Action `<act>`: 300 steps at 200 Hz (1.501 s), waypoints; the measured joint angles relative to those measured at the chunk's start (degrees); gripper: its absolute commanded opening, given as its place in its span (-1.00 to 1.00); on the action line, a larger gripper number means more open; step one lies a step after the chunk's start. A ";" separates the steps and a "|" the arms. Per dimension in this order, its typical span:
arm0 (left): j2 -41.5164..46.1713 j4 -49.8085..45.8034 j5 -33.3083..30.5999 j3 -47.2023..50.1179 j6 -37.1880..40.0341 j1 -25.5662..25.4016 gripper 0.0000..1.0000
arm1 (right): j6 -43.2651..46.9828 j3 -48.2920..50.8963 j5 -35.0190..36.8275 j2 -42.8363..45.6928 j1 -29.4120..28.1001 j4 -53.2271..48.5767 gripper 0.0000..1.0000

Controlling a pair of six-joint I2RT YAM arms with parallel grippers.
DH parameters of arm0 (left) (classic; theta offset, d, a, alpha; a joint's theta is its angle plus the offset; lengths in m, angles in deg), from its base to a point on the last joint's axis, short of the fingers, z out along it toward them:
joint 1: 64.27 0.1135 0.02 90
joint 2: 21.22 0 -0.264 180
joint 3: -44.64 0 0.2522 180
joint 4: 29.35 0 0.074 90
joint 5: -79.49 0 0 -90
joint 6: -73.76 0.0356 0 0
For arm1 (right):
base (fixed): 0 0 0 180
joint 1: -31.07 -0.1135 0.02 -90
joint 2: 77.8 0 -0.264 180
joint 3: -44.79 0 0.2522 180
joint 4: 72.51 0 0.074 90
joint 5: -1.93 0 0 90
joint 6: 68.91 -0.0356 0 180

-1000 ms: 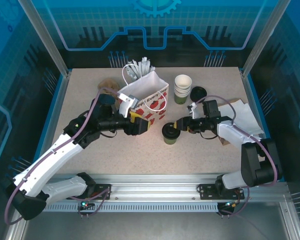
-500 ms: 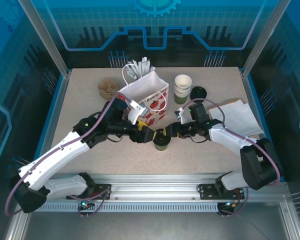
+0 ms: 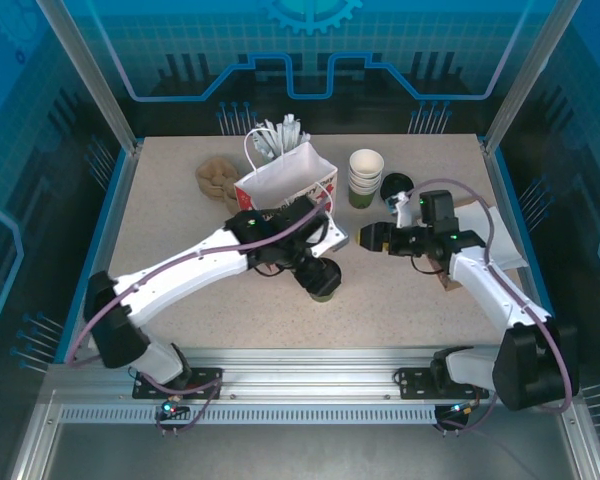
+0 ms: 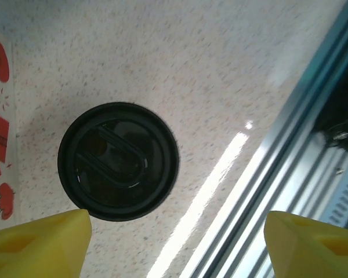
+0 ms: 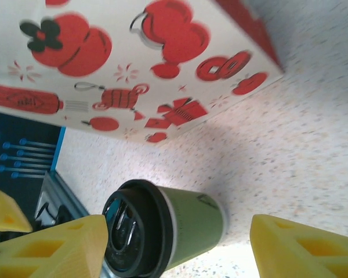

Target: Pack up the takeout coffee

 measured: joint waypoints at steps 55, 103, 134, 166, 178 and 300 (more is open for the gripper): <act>-12.31 -8.83 -6.84 -9.29 3.63 -0.83 0.71 | 1.99 0.79 2.14 4.52 2.89 -3.30 0.49; -16.81 -11.72 -8.96 -12.92 5.05 -0.83 0.74 | 3.21 1.42 3.61 5.57 3.13 -5.31 0.65; -18.62 -12.63 -9.14 -14.34 5.42 -0.83 0.72 | 3.41 1.75 3.89 6.12 3.13 -5.90 0.67; -19.65 -13.66 -9.16 -15.26 5.46 -0.92 0.69 | 3.58 2.05 4.98 7.08 3.13 -6.75 0.69; -19.89 -13.84 -9.20 -15.37 5.46 -1.01 0.68 | 3.63 2.05 5.18 7.13 3.13 -6.86 0.69; -22.56 -15.56 -10.45 -17.51 6.69 -1.20 0.55 | 4.04 2.38 6.03 7.72 3.48 -7.78 0.69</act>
